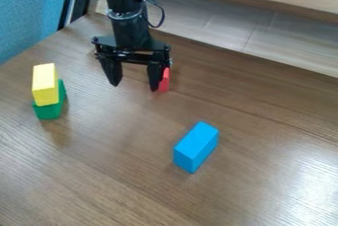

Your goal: Move the blue rectangular block at the bottom of the red rectangular block

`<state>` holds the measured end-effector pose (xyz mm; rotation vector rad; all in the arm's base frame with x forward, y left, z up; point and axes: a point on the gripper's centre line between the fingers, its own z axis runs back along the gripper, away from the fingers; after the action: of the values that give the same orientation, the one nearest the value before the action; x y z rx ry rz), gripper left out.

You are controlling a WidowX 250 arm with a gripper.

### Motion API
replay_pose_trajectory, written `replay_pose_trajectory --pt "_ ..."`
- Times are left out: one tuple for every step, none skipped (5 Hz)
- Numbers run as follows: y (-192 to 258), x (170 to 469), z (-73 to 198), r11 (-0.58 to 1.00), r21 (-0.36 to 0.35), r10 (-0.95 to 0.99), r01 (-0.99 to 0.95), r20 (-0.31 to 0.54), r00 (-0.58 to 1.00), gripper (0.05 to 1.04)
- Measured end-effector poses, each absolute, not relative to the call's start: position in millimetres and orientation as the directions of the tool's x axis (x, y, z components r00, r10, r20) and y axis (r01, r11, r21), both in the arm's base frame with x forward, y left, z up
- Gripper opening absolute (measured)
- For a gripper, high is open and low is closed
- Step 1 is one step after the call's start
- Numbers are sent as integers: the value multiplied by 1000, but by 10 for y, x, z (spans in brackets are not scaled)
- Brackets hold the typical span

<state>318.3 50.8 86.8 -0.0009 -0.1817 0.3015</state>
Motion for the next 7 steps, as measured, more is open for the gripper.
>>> replay_pose_trajectory --pt "502 3170 777 954 -27 298 -297 151 943 999" --pt "480 3162 756 955 -34 295 -293 137 946 999" --pt "385 3180 721 965 -52 260 -256 131 957 999" --pt "182 3147 676 980 -85 190 -181 115 975 999" --pt "-118 3091 681 991 -95 106 -96 115 988 999" --pt "-344 3003 702 994 -106 48 -35 122 991 999" --pt "-504 2924 706 993 -115 20 -6 124 992 999"
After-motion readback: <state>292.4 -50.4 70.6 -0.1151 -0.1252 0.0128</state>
